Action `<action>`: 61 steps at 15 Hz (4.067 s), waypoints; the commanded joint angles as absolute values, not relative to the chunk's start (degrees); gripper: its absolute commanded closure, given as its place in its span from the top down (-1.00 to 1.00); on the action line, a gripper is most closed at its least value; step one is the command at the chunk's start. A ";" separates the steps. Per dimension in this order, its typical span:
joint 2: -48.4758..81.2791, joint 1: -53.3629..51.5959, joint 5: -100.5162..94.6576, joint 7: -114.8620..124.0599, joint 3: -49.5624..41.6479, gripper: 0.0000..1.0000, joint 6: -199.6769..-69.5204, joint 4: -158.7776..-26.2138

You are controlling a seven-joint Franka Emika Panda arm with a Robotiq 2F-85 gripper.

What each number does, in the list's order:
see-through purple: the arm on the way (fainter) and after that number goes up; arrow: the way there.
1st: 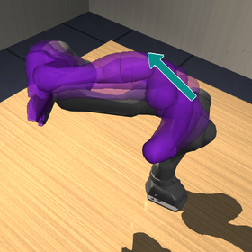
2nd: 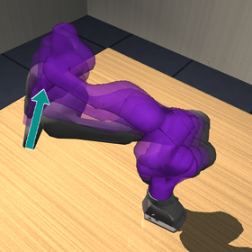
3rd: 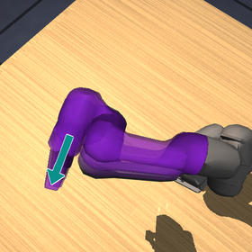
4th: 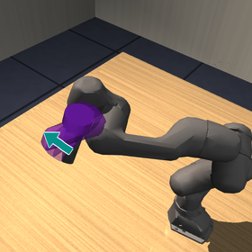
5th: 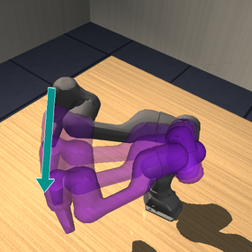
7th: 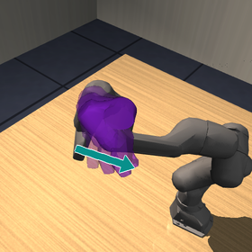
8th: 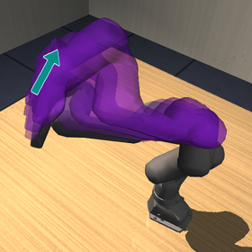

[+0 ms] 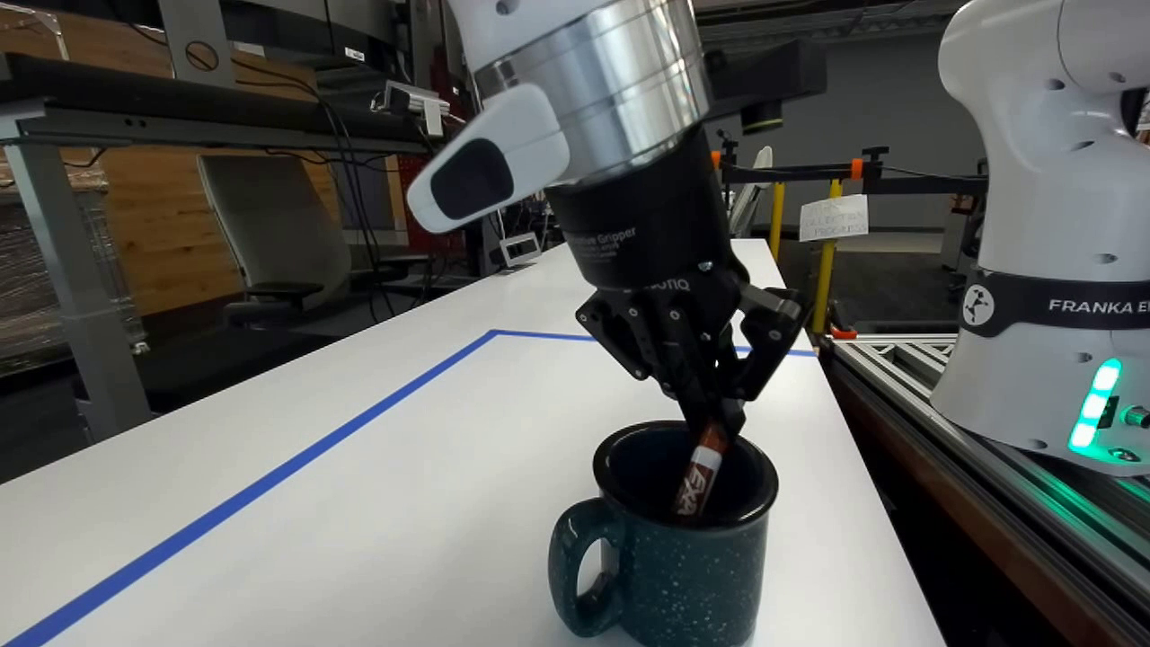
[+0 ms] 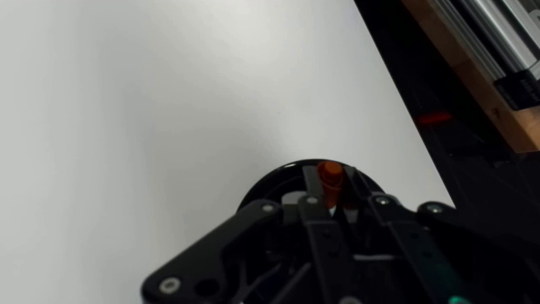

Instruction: Remove the marker from the cup

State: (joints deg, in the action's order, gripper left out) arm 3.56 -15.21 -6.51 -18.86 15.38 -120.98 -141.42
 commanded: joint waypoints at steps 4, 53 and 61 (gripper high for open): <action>3.11 -15.37 -7.40 -17.76 15.68 -0.62 -120.52 -142.00; 4.27 -6.80 -19.40 -2.30 8.69 -0.91 -155.42 -157.02; 0.21 -6.78 -14.59 -10.71 8.51 0.13 -150.80 -157.71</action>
State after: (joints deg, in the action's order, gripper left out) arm 4.42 -6.55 -17.53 -7.26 8.34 -154.07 -156.92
